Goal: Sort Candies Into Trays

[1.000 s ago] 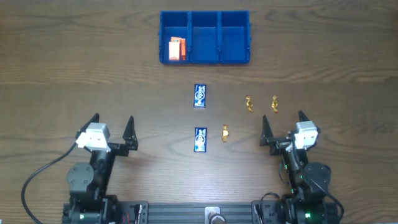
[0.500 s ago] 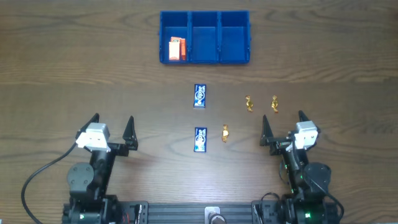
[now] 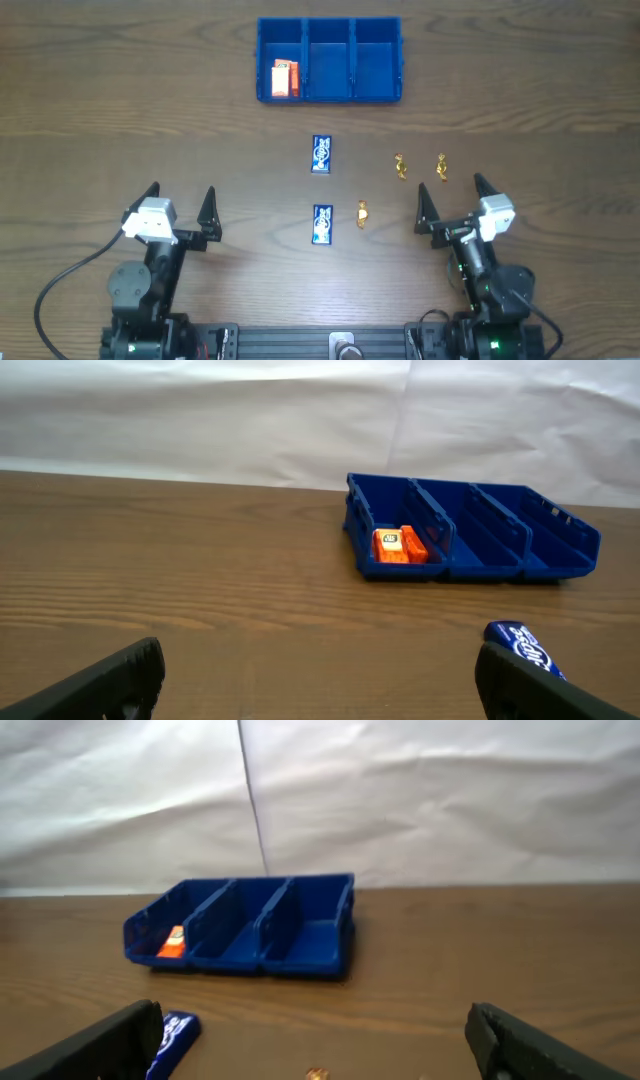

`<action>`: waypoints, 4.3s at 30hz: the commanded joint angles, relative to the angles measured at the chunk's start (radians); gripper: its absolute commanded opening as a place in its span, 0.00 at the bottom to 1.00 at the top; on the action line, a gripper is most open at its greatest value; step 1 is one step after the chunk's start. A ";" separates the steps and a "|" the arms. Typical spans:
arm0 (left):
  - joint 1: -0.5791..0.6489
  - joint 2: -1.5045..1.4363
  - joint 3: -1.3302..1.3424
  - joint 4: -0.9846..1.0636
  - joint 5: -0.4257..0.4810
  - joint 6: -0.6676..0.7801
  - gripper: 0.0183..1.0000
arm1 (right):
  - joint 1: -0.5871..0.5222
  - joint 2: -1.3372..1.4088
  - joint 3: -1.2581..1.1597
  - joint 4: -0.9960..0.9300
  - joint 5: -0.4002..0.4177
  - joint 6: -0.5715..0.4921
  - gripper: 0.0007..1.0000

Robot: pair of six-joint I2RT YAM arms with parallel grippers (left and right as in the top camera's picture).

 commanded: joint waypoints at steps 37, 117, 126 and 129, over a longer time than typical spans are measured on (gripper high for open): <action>0.005 -0.009 -0.018 -0.037 0.014 0.018 1.00 | 0.681 1.627 1.201 -0.971 0.054 0.410 1.00; 0.005 -0.009 -0.018 -0.037 0.014 0.018 1.00 | 0.437 2.266 2.260 -0.904 0.440 0.189 0.03; 0.005 -0.009 -0.018 -0.037 0.014 0.018 1.00 | 0.421 2.357 2.259 -0.858 0.434 0.220 0.04; 0.005 -0.009 -0.018 -0.037 0.014 0.018 1.00 | 0.422 2.369 2.259 -0.853 0.434 0.219 0.11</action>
